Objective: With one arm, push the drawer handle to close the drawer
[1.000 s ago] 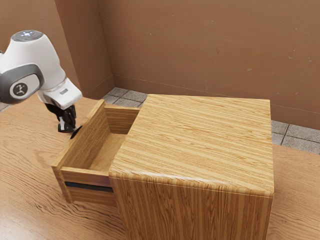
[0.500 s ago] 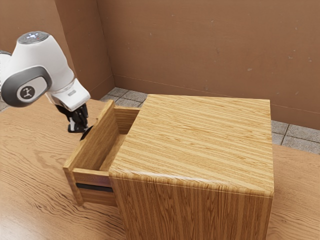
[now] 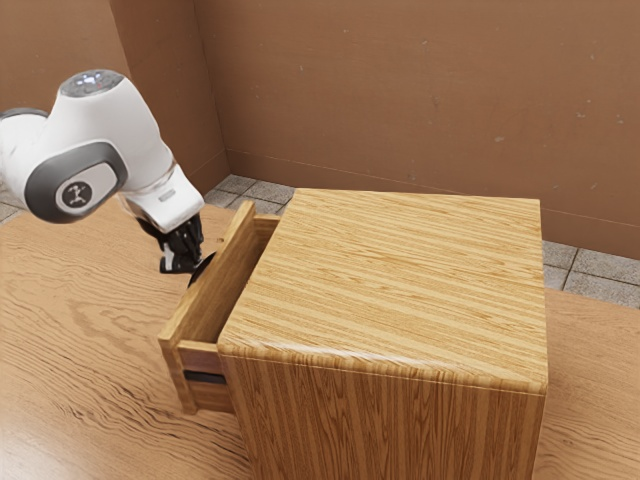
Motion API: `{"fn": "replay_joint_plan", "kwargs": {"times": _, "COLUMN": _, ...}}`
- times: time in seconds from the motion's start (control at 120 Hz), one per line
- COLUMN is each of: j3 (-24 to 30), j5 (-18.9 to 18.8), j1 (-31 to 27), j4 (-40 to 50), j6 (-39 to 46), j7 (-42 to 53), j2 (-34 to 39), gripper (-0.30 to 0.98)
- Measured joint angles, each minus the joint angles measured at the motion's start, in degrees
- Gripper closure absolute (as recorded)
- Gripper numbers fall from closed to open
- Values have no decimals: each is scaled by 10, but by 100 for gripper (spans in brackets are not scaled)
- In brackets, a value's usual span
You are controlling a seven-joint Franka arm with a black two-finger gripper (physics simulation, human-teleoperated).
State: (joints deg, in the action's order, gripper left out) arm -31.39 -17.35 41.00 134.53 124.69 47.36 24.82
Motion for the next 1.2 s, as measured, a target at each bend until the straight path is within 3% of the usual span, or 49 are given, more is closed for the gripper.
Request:
{"fn": "replay_joint_plan", "kwargs": {"times": 0.775, "j3": 0, "j5": 29, "j1": 66, "j4": -18, "j6": 110, "j7": 4, "j2": -72, "gripper": 79}}
{"fn": "replay_joint_plan", "kwargs": {"times": 0.933, "j3": -1, "j5": 13, "j1": 63, "j4": -19, "j6": 133, "j7": -6, "j2": -82, "gripper": 79}}
{"fn": "replay_joint_plan", "kwargs": {"times": 1.2, "j3": 3, "j5": 38, "j1": 34, "j4": -22, "j6": 81, "j7": -11, "j2": -67, "gripper": 79}}
